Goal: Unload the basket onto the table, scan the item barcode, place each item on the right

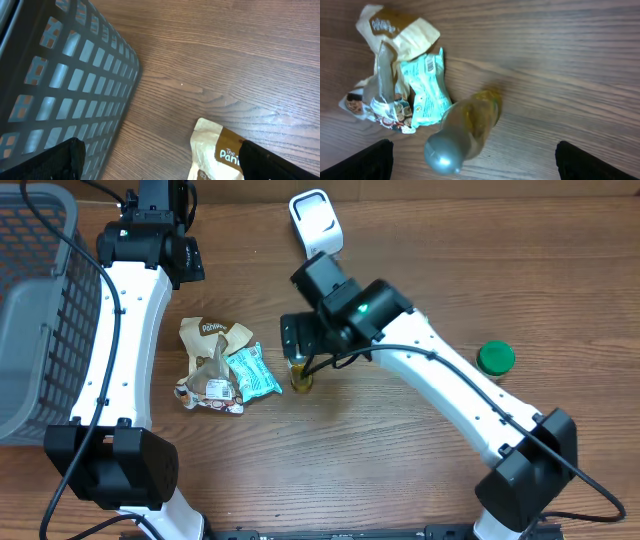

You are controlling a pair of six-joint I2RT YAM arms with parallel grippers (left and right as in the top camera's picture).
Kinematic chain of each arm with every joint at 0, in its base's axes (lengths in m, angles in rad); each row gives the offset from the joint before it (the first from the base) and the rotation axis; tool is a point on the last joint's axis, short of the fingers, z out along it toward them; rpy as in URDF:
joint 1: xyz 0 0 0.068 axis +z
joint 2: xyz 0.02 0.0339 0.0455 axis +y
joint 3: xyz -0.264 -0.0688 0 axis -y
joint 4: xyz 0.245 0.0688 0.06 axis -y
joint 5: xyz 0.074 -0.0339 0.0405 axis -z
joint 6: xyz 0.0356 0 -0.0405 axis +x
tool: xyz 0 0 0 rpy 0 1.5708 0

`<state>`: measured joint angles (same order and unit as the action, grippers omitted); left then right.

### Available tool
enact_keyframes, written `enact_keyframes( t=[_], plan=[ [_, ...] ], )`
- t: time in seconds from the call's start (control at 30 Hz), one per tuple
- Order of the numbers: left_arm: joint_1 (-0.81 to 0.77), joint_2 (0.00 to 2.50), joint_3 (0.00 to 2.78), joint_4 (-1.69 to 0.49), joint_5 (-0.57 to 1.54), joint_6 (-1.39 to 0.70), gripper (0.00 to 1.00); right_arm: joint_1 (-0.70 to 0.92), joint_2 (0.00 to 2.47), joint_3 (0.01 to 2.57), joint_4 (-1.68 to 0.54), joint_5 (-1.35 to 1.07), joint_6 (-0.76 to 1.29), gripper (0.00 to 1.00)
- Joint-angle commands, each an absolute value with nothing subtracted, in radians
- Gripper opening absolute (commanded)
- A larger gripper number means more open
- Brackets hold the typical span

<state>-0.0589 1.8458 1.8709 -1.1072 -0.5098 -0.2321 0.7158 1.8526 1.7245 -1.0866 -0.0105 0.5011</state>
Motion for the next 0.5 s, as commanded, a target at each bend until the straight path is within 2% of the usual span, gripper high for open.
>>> enact_keyframes(
  t=[0.0,0.13,0.47],
  plan=[
    [-0.068,1.827,1.887,-1.106,-0.523,-0.224,1.0,0.753,1.842,1.667,-1.021,0.019,0.554,1.0],
    [-0.068,1.827,1.887,-1.106,-0.523,-0.224,1.0,0.791,1.842,1.596,-0.958,0.136,0.65,1.0],
    [-0.068,1.827,1.887,-1.106,-0.523,-0.224,1.0,0.825,1.842,1.542,-0.867,0.146,0.659,0.95]
  ],
)
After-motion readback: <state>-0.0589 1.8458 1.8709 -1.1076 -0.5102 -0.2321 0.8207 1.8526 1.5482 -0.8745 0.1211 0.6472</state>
